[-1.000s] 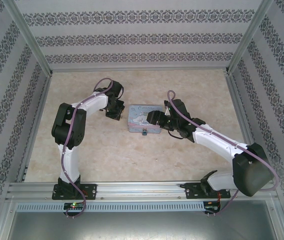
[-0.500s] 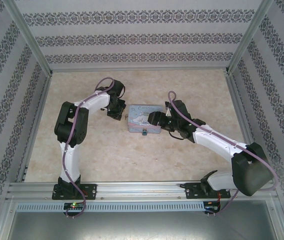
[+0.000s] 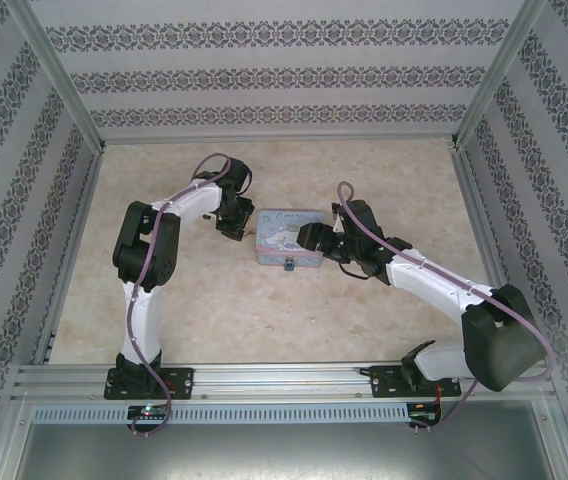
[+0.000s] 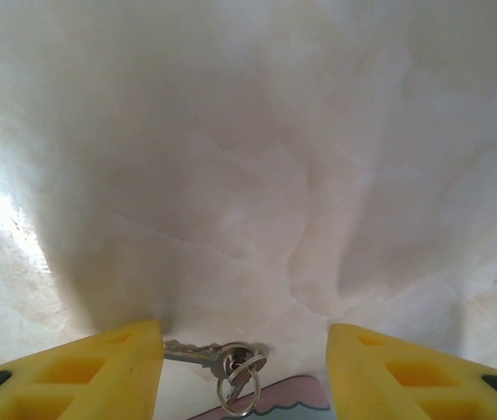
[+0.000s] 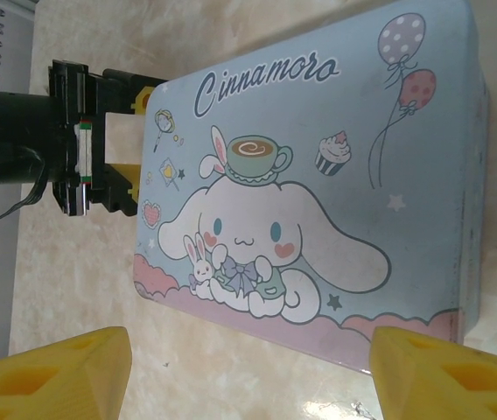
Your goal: Unlock the padlock with the key
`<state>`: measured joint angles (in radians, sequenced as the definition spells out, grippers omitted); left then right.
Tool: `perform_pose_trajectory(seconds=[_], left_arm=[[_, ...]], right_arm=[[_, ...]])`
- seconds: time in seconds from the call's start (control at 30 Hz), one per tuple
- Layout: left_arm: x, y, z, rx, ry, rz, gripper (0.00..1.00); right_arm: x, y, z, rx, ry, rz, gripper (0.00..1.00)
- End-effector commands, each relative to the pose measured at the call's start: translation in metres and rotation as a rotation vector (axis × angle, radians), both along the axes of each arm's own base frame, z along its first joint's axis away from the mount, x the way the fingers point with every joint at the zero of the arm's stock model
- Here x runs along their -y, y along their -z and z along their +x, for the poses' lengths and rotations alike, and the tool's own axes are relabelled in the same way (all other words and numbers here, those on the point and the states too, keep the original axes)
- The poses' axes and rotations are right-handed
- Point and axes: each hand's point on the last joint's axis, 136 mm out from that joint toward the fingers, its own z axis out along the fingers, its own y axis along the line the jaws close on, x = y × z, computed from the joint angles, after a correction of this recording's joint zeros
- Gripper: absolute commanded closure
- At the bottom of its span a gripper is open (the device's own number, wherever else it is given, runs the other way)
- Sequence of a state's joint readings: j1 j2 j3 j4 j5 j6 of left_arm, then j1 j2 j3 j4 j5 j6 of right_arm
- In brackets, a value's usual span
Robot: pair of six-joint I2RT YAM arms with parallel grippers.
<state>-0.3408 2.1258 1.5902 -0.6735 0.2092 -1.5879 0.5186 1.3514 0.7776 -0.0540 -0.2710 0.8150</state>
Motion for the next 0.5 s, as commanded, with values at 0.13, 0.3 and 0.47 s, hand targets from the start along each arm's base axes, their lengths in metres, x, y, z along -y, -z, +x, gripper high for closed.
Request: perform_pose_trajectory(seconds=[0.13, 0.3, 0.47], left_arm=[[-0.001, -0.016, 0.006, 0.076, 0.083, 0.037, 0.45], [0.009, -0.014, 0.000, 0.056, 0.054, -0.027, 0.47], [0.026, -0.019, -0.002, 0.054, 0.013, -0.073, 0.50]], right_arm=[[-0.004, 0.003, -0.001, -0.011, -0.021, 0.019, 0.28], [-0.004, 0.003, -0.002, -0.013, -0.011, 0.013, 0.28], [-0.006, 0.005, -0.003, -0.016, -0.006, 0.006, 0.28]])
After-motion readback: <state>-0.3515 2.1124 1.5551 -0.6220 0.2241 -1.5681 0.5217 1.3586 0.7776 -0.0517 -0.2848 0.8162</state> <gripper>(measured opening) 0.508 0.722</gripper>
